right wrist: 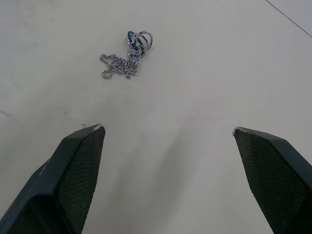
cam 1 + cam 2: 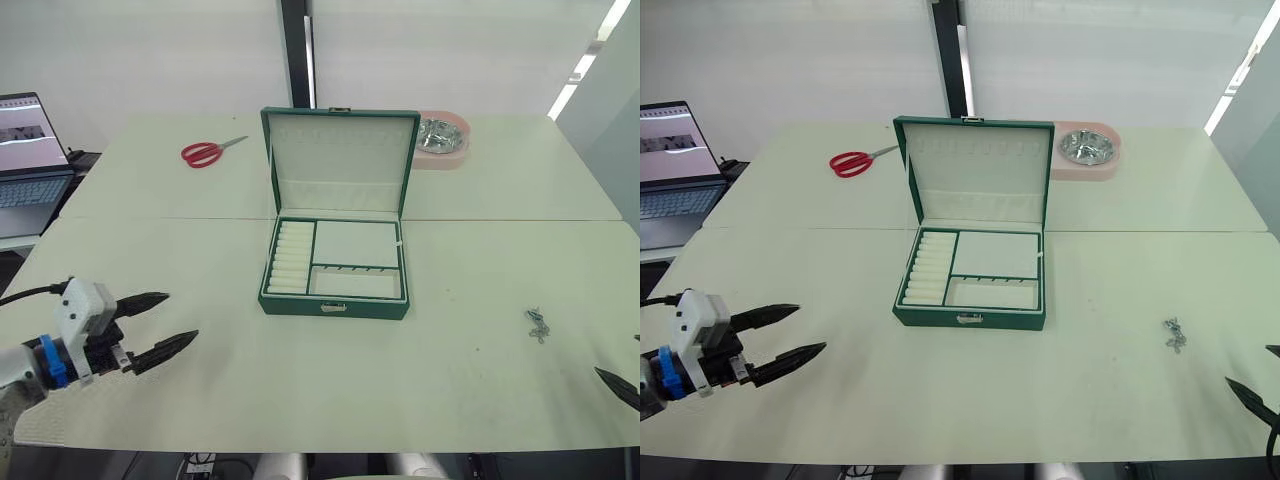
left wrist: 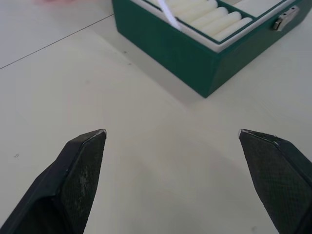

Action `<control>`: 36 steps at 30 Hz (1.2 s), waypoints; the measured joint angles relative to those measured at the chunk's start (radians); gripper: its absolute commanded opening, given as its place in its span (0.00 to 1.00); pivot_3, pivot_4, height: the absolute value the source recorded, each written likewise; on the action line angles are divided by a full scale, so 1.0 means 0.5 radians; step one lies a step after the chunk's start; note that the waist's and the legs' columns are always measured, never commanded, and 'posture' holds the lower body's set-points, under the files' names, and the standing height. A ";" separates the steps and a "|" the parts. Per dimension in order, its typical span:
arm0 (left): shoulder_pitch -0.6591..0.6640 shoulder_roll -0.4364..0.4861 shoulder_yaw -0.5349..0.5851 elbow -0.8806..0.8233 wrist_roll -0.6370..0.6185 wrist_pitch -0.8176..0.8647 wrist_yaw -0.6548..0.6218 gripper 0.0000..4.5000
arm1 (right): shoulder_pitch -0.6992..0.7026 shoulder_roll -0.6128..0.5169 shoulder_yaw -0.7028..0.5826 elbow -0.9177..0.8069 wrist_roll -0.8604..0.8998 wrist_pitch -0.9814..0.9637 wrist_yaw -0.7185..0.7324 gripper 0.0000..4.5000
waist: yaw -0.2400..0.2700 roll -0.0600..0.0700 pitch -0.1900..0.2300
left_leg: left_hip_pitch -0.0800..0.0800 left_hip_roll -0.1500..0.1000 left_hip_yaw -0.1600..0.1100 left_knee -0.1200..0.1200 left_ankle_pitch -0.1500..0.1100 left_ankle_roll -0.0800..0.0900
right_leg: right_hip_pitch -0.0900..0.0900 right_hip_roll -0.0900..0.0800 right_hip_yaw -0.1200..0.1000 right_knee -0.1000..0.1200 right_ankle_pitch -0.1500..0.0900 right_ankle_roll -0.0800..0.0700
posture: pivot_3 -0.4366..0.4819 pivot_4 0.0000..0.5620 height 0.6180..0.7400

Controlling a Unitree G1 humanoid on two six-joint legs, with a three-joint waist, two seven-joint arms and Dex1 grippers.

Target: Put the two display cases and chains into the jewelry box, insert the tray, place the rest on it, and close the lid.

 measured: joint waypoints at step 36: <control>-0.316 -0.231 -0.743 -0.348 -0.245 -0.353 -0.661 1.00 | 0.038 0.425 0.267 -0.831 0.183 0.576 -0.551 0.99 | 0.003 0.012 -0.007 | 0.018 -0.001 -0.006 -0.003 -0.001 0.000 | 0.029 0.004 0.000 -0.020 -0.003 0.005 | 0.48 0.27 1.00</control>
